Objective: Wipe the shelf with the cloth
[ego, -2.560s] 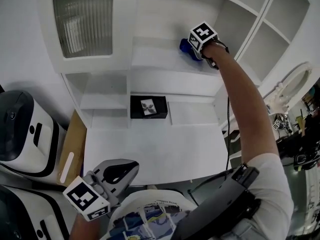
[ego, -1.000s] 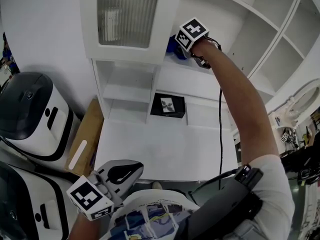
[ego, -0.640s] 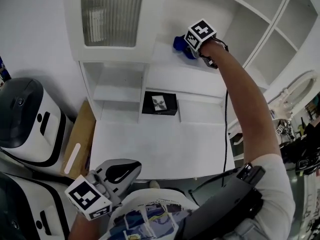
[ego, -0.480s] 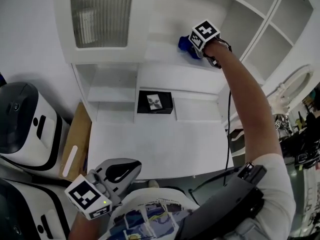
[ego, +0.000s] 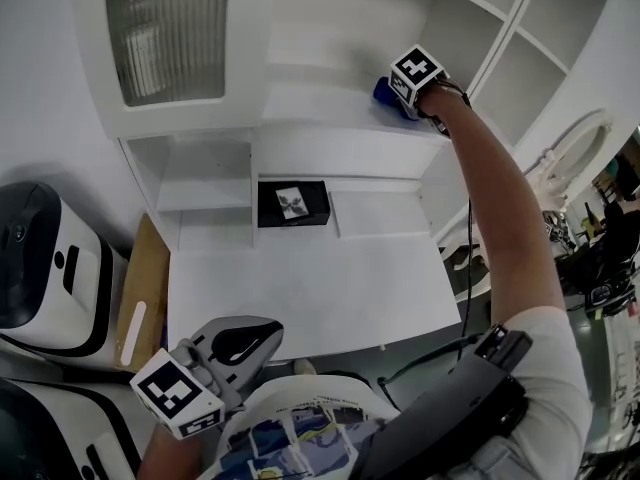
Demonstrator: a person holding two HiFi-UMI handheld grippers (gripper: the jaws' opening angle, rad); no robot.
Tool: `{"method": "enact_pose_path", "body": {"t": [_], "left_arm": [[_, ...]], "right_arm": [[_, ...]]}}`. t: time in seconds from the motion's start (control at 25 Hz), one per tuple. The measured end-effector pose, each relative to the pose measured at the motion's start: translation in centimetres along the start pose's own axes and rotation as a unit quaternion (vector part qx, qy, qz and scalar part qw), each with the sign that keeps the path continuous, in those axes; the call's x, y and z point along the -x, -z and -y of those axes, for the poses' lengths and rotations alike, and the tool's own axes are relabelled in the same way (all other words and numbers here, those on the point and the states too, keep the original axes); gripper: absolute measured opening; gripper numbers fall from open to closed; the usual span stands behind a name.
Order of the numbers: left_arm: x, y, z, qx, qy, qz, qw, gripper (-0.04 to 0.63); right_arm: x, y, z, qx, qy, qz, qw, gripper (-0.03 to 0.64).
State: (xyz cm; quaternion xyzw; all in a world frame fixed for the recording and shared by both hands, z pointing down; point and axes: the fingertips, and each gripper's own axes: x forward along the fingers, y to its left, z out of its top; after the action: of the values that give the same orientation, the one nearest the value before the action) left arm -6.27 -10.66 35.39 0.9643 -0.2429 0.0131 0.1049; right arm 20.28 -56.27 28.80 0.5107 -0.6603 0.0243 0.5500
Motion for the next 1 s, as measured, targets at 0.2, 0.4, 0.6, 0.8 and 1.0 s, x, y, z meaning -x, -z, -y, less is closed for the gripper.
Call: {"method": "enact_pose_path", "body": {"t": [0.2,0.4,0.6,0.8,1.0], "left_arm": [[0.5,0.3,0.3,-0.001,0.002,0.002,1.0,0.012],[1.2,0.0,1.1,0.0,-0.004,0.003,1.0,0.012],[3.4,0.6,1.0,0.001,-0.017,0.007,0.9998,0.012],[6.2,1.4,1.4,0.0,-0.041,0.013,0.9991,0.012],[8.6,1.7,1.7,0.007,-0.06,0.02,0.998,0.012]], "right_arm": [[1.8,-1.8,-1.9,-0.008,-0.024,0.041,0.999,0.066],[5.6,-6.2,-7.1,0.0,-0.093,0.103,0.99,0.066],[7.6,-10.1,-13.8,0.028,-0.141,0.128,0.981,0.066],[9.1,-12.8,-18.8,0.037,-0.174,0.143,0.974,0.066],[9.8,-14.8,-22.3,0.028,-0.21,0.143,0.967,0.066]]}}
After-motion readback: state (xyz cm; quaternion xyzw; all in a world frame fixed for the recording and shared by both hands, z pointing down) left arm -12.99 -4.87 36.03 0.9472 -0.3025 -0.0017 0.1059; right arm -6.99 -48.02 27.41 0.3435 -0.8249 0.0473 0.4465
